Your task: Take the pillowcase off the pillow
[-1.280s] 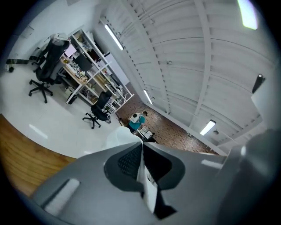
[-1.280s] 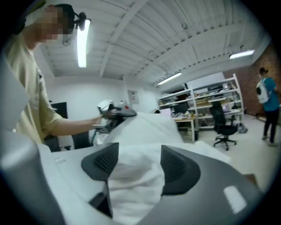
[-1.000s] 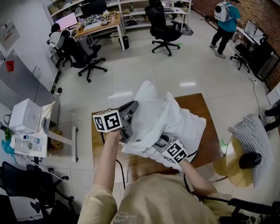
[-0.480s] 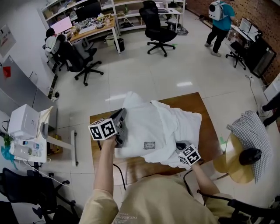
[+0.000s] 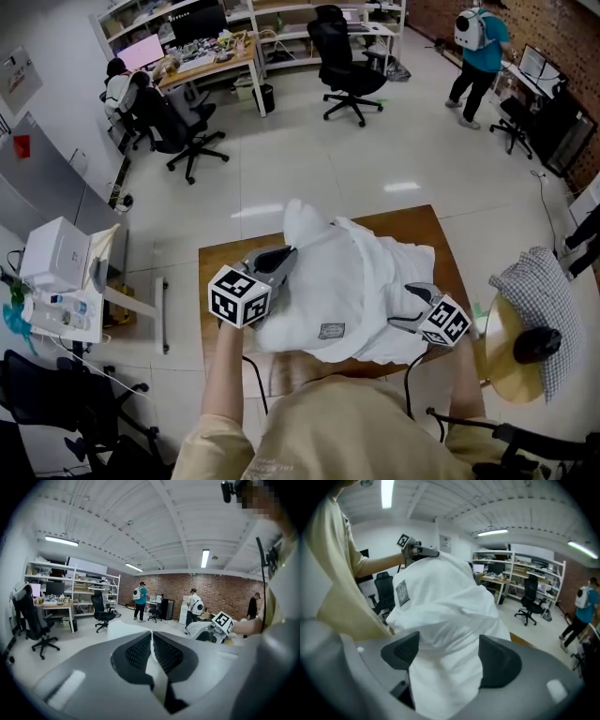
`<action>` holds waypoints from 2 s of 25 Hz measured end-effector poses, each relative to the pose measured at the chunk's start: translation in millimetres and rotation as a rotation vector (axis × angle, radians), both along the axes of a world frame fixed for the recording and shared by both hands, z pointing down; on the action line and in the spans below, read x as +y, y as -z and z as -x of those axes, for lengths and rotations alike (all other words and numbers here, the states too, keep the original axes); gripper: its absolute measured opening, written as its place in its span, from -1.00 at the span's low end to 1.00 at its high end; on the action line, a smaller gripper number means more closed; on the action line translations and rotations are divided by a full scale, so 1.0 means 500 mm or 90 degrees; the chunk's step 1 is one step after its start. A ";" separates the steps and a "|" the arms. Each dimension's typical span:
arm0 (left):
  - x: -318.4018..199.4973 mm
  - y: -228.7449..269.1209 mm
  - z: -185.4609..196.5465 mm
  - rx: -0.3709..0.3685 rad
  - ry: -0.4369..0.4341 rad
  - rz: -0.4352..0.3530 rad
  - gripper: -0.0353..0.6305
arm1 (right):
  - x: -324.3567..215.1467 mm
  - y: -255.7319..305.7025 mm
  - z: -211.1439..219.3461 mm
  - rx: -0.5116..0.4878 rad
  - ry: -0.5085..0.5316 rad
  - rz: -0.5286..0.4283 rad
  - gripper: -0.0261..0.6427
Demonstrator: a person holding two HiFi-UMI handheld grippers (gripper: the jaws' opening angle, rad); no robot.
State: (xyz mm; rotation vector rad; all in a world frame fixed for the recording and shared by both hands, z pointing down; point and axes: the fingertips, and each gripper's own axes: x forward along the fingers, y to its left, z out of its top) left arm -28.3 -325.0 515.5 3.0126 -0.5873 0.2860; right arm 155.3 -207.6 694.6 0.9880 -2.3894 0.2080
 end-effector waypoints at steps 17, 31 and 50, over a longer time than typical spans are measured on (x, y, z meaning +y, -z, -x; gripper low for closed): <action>0.155 -0.030 -0.069 -0.009 -0.045 -0.074 -0.87 | -0.331 0.023 0.004 -0.320 -0.129 0.100 -0.45; 0.094 -0.102 -0.004 0.163 0.046 0.123 -0.88 | -0.370 -0.264 -0.274 -0.054 -0.299 0.157 -0.85; -0.149 -0.098 0.077 0.160 0.190 0.241 -0.87 | -0.058 -0.103 0.244 -0.105 -0.050 0.050 0.08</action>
